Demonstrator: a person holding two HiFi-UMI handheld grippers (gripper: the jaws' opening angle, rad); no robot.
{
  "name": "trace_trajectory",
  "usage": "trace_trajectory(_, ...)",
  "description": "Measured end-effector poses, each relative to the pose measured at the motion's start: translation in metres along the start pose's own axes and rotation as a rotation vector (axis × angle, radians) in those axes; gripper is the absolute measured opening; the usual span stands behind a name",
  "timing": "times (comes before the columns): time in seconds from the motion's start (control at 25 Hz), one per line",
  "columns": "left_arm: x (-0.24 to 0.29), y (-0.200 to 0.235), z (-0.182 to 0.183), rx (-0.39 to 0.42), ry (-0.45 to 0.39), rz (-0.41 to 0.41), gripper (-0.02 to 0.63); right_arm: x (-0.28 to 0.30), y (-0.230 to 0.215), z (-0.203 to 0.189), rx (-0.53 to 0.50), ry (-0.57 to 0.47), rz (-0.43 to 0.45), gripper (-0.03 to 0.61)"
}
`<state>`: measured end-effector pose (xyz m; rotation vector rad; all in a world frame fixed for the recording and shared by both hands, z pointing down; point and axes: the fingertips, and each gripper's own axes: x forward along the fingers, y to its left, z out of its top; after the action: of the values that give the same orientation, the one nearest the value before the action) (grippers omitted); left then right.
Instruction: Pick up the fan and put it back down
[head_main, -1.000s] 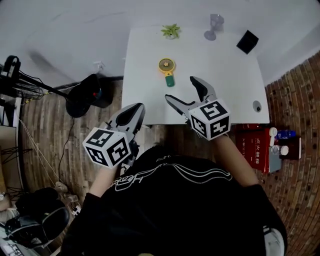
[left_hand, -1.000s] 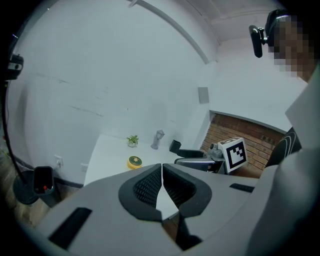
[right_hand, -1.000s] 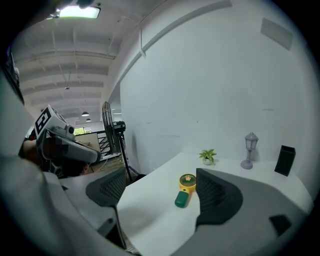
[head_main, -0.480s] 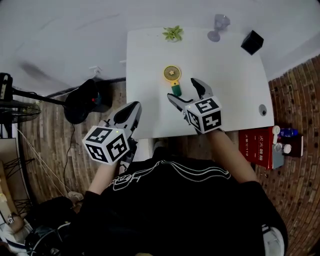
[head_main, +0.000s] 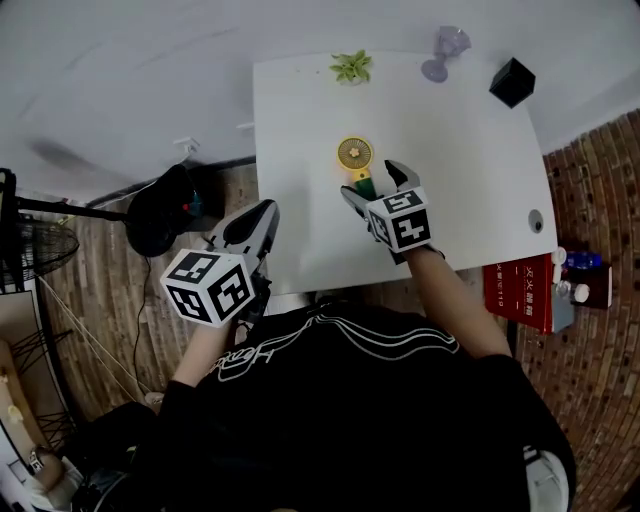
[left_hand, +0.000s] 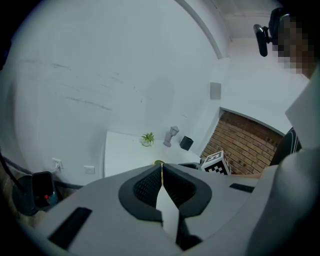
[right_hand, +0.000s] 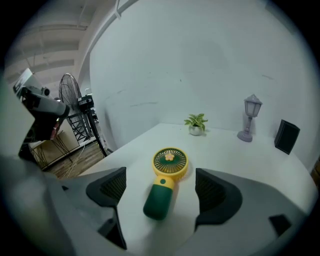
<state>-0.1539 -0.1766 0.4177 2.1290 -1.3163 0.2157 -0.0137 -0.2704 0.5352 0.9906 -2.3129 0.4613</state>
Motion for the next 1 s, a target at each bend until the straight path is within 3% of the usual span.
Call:
trace_trajectory(0.48,0.015,0.023,0.001,-0.004,0.035,-0.021,0.034,0.033,-0.01,-0.02,0.025,0.081,-0.039,0.382)
trace_trajectory(1.0,0.02,0.038,0.006,-0.025,0.032,-0.026,0.034,0.04,-0.012,-0.027,0.073,0.116,-0.076,0.187)
